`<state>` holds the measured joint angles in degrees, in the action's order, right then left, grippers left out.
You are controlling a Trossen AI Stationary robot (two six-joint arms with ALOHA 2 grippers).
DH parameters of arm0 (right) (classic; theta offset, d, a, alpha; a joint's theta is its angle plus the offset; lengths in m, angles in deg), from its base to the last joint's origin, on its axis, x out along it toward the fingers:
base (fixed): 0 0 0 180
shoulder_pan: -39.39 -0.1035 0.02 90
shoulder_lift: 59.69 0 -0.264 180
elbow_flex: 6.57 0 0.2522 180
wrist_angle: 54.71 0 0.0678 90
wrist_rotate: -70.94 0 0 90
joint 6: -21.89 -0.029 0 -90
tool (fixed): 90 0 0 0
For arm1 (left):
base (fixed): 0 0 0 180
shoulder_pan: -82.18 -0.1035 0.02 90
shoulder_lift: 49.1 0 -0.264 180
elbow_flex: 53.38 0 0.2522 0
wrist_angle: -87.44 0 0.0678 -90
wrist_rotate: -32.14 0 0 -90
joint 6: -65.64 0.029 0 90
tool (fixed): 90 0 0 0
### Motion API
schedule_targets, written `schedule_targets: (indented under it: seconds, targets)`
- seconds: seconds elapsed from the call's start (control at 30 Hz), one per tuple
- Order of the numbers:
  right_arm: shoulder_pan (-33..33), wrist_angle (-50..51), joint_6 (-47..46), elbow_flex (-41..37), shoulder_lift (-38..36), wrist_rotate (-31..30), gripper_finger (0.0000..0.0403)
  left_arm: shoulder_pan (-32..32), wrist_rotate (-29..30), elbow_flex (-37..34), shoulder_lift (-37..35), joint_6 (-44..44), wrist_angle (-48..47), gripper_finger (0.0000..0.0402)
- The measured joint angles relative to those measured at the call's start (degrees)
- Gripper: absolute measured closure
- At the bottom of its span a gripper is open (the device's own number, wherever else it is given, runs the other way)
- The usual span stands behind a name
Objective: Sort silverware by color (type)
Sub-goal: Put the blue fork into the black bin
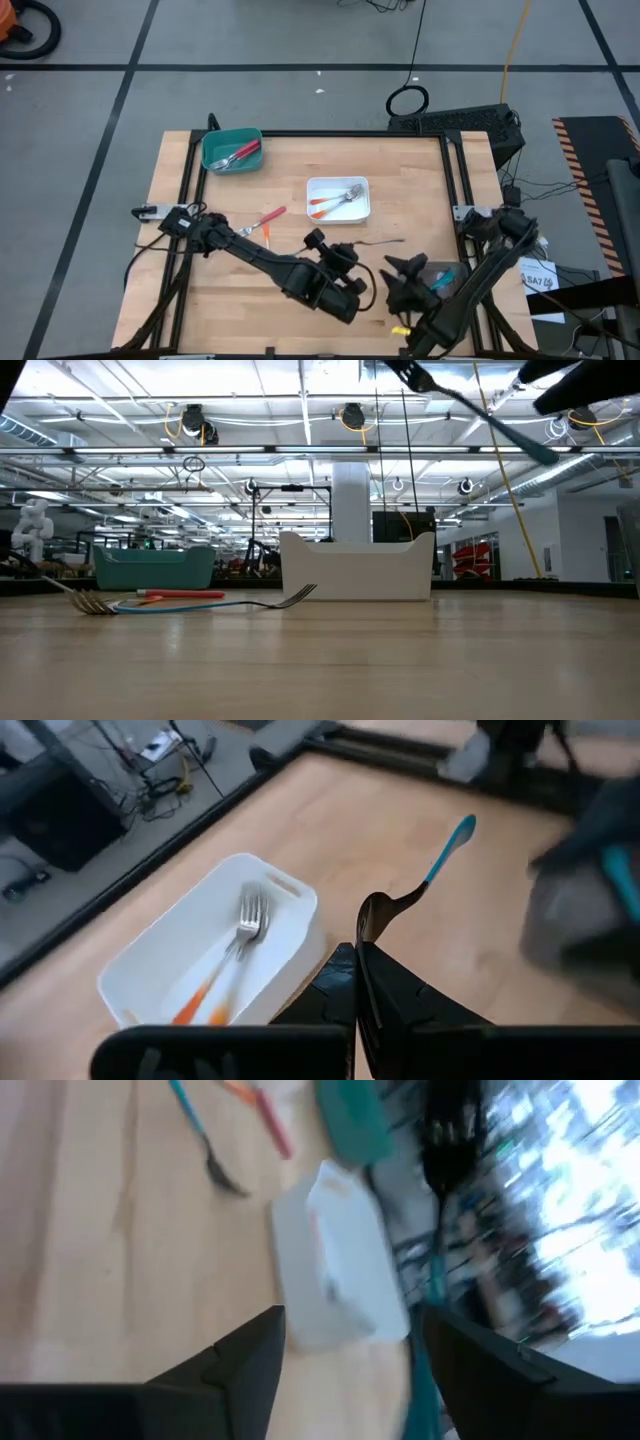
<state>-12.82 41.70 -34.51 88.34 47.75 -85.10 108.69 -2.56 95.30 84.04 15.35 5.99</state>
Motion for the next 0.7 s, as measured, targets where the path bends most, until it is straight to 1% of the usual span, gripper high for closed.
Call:
schedule_targets:
  seconds: [0.07,0.17,0.3,0.37,0.53,0.7]
  targets:
    - [0.0,0.3,-0.8,0.0,2.7,-4.5,0.0171,0.4,0.7,0.0,0.0,-2.3,1.2,0.0393]
    - [0.1,0.6,-3.1,0.0,5.7,-11.1,0.0178,1.4,1.0,0.0,0.0,-3.4,3.1,0.0393]
    - [0.1,0.2,-3.4,0.0,7.9,-16.4,0.0197,3.0,1.2,0.0,0.0,-5.5,3.5,0.0394]
    - [0.1,0.1,-2.6,0.0,8.1,-17.7,0.0206,3.5,1.4,0.0,0.0,-6.8,2.9,0.0394]
    - [0.5,0.0,0.2,0.0,8.1,-17.9,0.0231,4.0,2.0,0.0,0.0,-10.9,0.0,0.0394]
    - [1.5,-0.1,2.5,0.0,8.1,-18.0,0.0240,4.1,2.0,0.1,0.6,-13.5,-1.1,0.0394]
